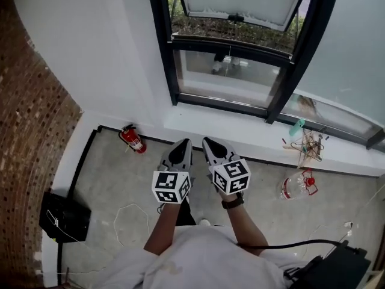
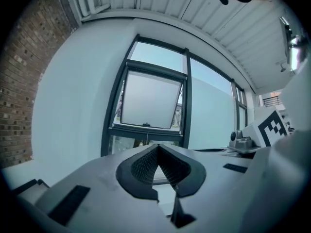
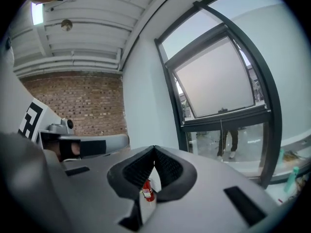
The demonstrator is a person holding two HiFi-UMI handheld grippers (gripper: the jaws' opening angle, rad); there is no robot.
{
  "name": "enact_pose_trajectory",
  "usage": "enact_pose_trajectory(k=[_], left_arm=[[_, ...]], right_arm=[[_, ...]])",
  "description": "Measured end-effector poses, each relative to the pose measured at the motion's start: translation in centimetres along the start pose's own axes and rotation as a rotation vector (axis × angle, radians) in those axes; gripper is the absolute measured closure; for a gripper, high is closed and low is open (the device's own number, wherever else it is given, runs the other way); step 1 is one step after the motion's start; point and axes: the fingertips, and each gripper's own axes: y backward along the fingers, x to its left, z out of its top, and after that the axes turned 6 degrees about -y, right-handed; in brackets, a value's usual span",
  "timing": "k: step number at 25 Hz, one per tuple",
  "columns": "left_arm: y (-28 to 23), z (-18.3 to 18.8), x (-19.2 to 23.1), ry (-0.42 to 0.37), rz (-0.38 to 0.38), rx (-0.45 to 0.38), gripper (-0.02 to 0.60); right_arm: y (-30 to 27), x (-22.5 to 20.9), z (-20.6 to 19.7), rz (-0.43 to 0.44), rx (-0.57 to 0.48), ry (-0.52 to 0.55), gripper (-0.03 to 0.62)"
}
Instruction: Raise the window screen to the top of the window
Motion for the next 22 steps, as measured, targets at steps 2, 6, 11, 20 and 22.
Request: enact_pose_trajectory(k=[2,6,11,20,22], left_arm=[[-3.8,0.3,0.3,-0.019,-0.057,-0.010,0.580],[-12.1,0.7,2.3,-0.056,-0.154,-0.026,0.580],[-21.5,3.5,6.8,-0.056,-0.230,-0.063,0.580],[-33.3,4.7,16.0,0.067,-0.307,-0.056,0.580],[-36.1,4.7,16.8,0.078,-0.328,-0.049,0.581]], right_arm=[[-1.8,-2.7,0.8,-0.050,-0.008,0.007,0.592],[-6.2,-9.4,3.4,-0.167,-0.054,0.001,0.592],[-13.3,-15.4,8.0,-0.253,-0.082,0.018,0.592],[-24.1,-21.7,13.4,-0.365,-0.106,0.077,0.592],[-25.0,-23.5,14.2,-0.388,-0.097,0.100,0.592]])
